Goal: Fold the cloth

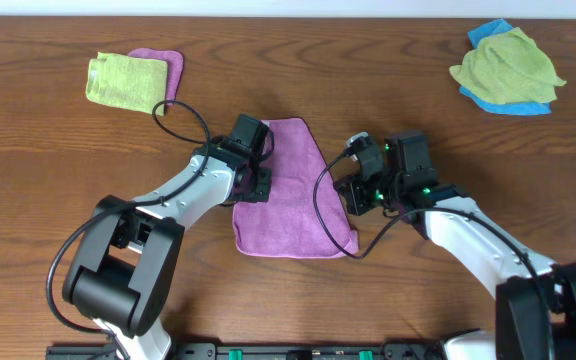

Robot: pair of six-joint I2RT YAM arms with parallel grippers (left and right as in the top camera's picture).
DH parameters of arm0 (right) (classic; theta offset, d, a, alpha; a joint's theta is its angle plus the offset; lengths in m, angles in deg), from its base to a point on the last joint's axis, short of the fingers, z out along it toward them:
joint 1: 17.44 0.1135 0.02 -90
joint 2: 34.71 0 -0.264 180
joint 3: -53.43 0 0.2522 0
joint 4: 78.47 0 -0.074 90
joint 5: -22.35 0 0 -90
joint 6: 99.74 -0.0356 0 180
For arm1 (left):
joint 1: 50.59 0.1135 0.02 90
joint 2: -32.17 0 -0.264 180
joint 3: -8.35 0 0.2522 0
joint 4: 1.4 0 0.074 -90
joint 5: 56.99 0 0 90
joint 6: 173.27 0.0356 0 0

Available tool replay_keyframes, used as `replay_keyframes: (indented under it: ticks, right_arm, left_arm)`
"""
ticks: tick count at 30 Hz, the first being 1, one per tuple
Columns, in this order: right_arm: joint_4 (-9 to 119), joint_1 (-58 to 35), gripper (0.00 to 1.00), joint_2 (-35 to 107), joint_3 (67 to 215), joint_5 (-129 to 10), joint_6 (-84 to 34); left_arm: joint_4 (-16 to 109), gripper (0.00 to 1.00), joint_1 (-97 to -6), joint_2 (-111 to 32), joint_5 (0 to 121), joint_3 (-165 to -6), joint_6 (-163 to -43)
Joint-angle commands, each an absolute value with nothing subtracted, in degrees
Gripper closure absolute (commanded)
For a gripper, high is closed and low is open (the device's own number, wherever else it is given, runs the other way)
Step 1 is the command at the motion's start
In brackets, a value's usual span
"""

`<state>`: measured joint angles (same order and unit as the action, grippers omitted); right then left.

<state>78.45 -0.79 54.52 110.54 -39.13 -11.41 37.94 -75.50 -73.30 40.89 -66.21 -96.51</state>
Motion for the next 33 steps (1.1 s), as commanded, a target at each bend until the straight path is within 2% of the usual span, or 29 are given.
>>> replay_keyframes:
  ticks: [1, 21, 33]
  right_arm:
    - [79.7, -0.5, 0.99, 56.3, 111.6, -39.1, -11.0]
    - [79.3, -0.6, 0.99, 60.2, 116.6, -38.7, -11.0]
    - [77.0, -0.5, 0.99, 60.2, 117.0, -38.9, -10.9]
  left_arm:
    - [38.6, 0.94, -75.4, -73.6, 40.0, -65.9, -96.1]
    - [42.1, 0.94, -75.4, -73.6, 39.2, -61.1, -97.0]
    - [45.3, 0.94, -75.4, -73.6, 31.9, -60.2, -99.6]
